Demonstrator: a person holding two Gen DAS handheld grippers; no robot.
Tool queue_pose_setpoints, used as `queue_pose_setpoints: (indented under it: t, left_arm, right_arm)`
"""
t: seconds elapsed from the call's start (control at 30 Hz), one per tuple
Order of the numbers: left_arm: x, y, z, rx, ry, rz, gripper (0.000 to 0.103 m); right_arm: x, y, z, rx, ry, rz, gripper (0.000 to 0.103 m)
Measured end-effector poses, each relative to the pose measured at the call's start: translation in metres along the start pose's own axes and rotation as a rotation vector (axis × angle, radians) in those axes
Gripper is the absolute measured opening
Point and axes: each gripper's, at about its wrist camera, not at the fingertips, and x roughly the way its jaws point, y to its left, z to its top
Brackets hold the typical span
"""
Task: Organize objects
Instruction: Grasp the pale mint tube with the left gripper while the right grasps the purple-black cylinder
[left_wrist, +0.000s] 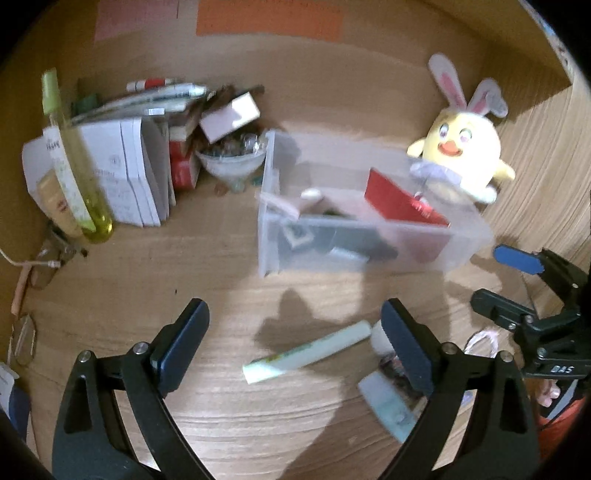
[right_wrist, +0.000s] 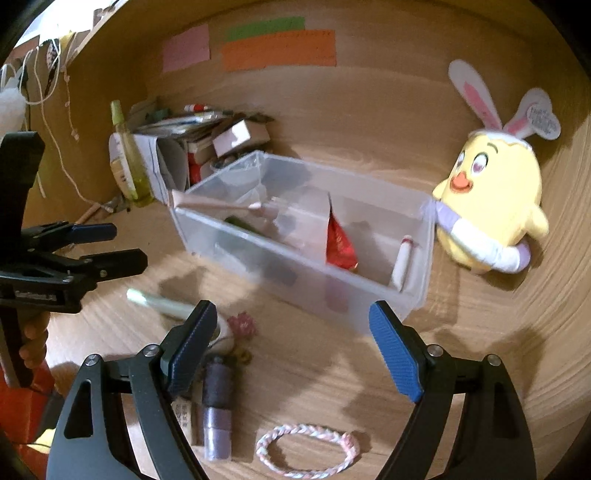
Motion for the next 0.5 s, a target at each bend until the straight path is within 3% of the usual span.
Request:
queue_pose_setpoints:
  t: [0.27,0.43,0.5]
  left_arm:
    - [0.042,0.003,-0.017,0.027,0.132,-0.03,0.095]
    - [0.052,-0.003,-0.018,0.048,0.157,-0.054,0.095]
    - [0.053,-0.006,-0.018,0.062,0.158,-0.052,0.09]
  right_arm:
    - [0.015,0.01,-0.025,-0.001,0.08,0.039,0.082]
    - [0.018,0.014,-0.036,-0.002,0.111,0.064,0.081]
    - [0.019,0.016,-0.04,0.0,0.12,0.072,0.078]
